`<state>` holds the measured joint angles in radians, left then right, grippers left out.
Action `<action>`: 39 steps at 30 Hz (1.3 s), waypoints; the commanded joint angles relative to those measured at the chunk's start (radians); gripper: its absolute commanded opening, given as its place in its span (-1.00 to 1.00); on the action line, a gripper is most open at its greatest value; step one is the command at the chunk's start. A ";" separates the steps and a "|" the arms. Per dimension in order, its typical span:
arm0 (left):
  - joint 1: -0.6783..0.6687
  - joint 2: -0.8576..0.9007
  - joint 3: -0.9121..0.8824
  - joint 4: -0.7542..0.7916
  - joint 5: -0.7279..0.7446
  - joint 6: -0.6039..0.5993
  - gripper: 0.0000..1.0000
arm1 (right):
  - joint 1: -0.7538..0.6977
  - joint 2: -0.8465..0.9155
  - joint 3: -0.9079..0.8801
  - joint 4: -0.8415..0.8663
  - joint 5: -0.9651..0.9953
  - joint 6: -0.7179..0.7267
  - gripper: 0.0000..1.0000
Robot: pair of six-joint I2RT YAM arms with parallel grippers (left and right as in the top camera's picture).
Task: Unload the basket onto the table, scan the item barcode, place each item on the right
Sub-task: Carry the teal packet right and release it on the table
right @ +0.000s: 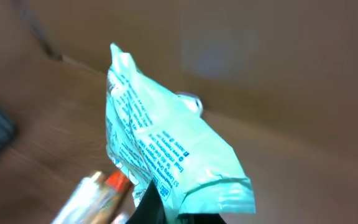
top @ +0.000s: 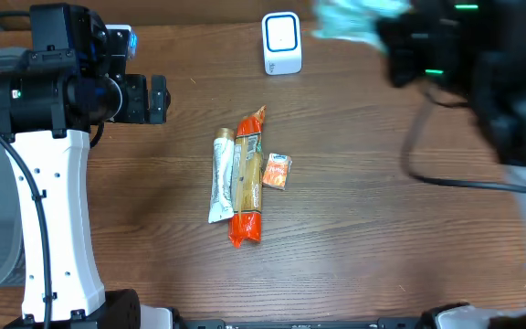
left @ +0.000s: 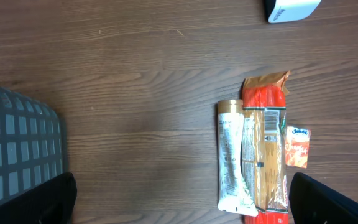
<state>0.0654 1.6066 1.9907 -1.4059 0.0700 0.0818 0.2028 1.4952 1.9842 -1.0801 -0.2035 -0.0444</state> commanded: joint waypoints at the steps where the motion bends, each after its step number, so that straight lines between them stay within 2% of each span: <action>1: 0.002 -0.002 0.015 0.004 -0.003 0.012 0.99 | -0.183 -0.027 0.013 -0.123 -0.182 0.258 -0.93; 5: 0.002 -0.002 0.015 0.004 -0.003 0.012 1.00 | -0.340 0.005 -0.045 -0.261 -0.221 0.261 -0.93; 8: 0.002 -0.002 0.015 0.004 -0.003 0.012 0.99 | -0.382 0.026 -0.177 -0.243 -0.220 0.257 -0.93; 17: 0.002 -0.002 0.015 0.004 -0.003 0.012 1.00 | -0.405 0.065 -0.663 0.081 -0.293 0.296 -0.93; 26: 0.002 -0.002 0.015 0.004 -0.003 0.012 0.99 | -0.473 0.066 -0.897 0.362 -0.287 0.368 -0.93; 31: 0.002 -0.002 0.015 0.004 -0.003 0.012 0.99 | -0.473 0.067 -1.019 0.505 -0.190 0.502 -0.93; 36: 0.002 -0.002 0.015 0.004 -0.003 0.012 1.00 | -0.473 0.067 -1.084 0.568 -0.162 0.560 -0.93; 39: 0.002 -0.002 0.015 0.004 -0.003 0.012 1.00 | -0.473 0.067 -1.090 0.544 -0.126 0.568 -0.93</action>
<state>0.0654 1.6066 1.9907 -1.4059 0.0700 0.0818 -0.2722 1.5856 0.9009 -0.5358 -0.3710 0.4820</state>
